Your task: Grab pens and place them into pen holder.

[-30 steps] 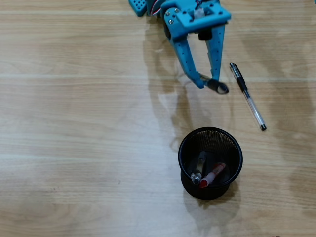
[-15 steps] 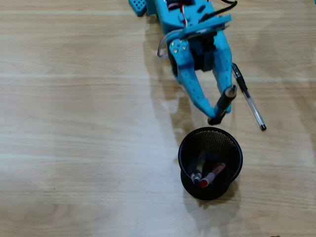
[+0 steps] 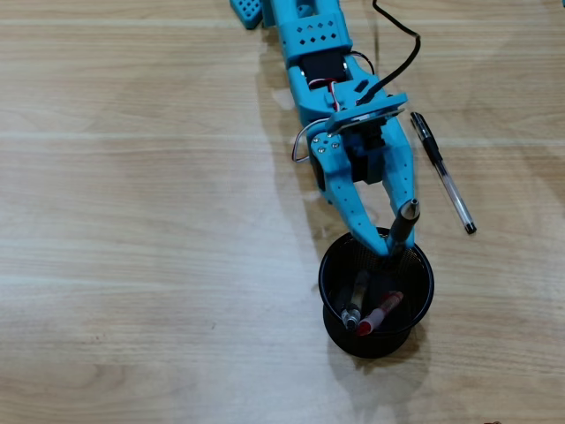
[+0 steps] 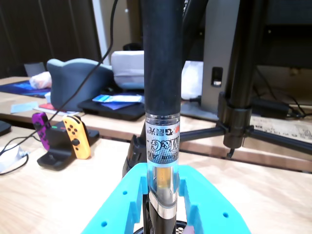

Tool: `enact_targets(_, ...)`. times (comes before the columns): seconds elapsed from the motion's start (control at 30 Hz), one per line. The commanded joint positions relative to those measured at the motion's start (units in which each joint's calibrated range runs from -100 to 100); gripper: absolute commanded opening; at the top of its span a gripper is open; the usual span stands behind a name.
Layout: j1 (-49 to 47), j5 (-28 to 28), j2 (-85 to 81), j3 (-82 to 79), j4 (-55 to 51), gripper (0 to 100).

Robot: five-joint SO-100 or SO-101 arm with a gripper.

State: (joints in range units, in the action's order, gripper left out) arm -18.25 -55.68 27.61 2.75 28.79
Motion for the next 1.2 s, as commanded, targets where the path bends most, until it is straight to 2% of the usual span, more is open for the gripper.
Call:
enact_targets(0.0, 0.64, -0.23, -0.65, 0.69, 1.42, 3)
enact_targets(0.2, 0.37, -0.23, -0.73, 0.51, 0.69, 19)
enact_targets(0.6, -2.19, 0.24, -0.90, 0.42, 0.05, 19)
enact_targets(0.67, -3.20, 0.24, -0.99, 0.42, -3.59, 17)
enact_targets(0.87, -6.12, 0.87, -4.73, 0.69, -18.72, 1)
enact_targets(1.17, -9.60, 8.51, -14.24, 0.51, -41.32, 2)
